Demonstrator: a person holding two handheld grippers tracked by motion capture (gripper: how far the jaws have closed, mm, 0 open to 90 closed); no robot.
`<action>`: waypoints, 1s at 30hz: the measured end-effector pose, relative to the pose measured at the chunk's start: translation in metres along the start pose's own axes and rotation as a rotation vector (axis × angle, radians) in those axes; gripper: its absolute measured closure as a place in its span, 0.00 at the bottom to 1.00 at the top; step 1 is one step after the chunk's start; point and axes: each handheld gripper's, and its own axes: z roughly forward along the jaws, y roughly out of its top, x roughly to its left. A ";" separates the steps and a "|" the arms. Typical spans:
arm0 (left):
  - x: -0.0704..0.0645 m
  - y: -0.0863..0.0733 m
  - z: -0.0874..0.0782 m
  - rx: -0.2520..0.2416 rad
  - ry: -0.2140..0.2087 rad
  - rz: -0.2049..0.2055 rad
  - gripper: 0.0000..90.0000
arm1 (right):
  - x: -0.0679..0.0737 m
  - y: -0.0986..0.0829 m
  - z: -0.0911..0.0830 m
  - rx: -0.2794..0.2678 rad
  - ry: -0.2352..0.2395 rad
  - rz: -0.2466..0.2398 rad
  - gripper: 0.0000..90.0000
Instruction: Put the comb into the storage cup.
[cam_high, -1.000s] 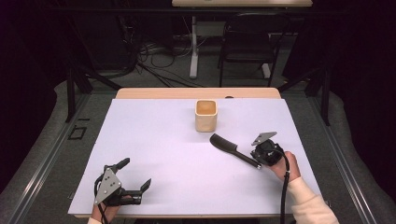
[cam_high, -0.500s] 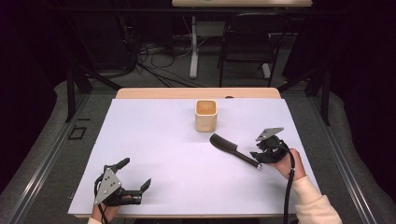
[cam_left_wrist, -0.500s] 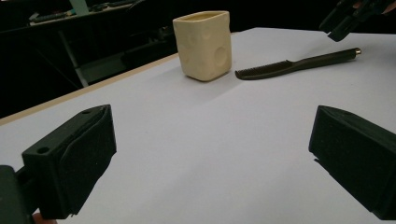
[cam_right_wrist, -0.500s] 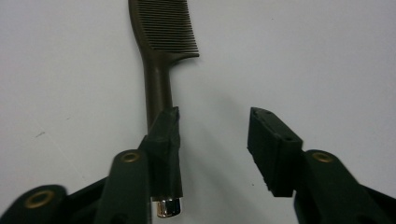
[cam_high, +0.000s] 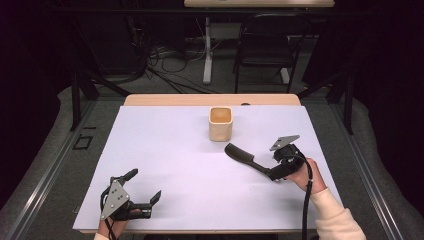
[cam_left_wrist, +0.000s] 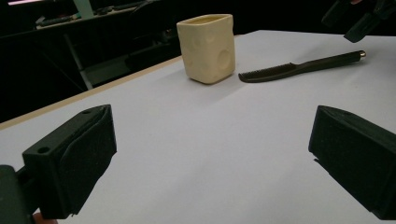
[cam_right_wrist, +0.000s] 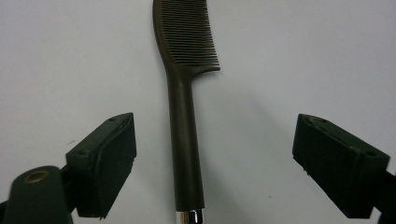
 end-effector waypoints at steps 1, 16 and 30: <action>0.000 0.000 0.000 0.000 0.000 -0.001 0.01 | 0.000 0.000 0.000 0.000 0.000 0.000 0.13; 0.000 0.000 0.000 0.002 -0.001 -0.001 0.01 | 0.013 0.008 0.008 0.024 0.053 -0.041 0.01; 0.000 0.000 0.001 0.009 -0.002 -0.002 0.01 | 0.026 0.018 0.017 0.050 0.082 -0.094 0.00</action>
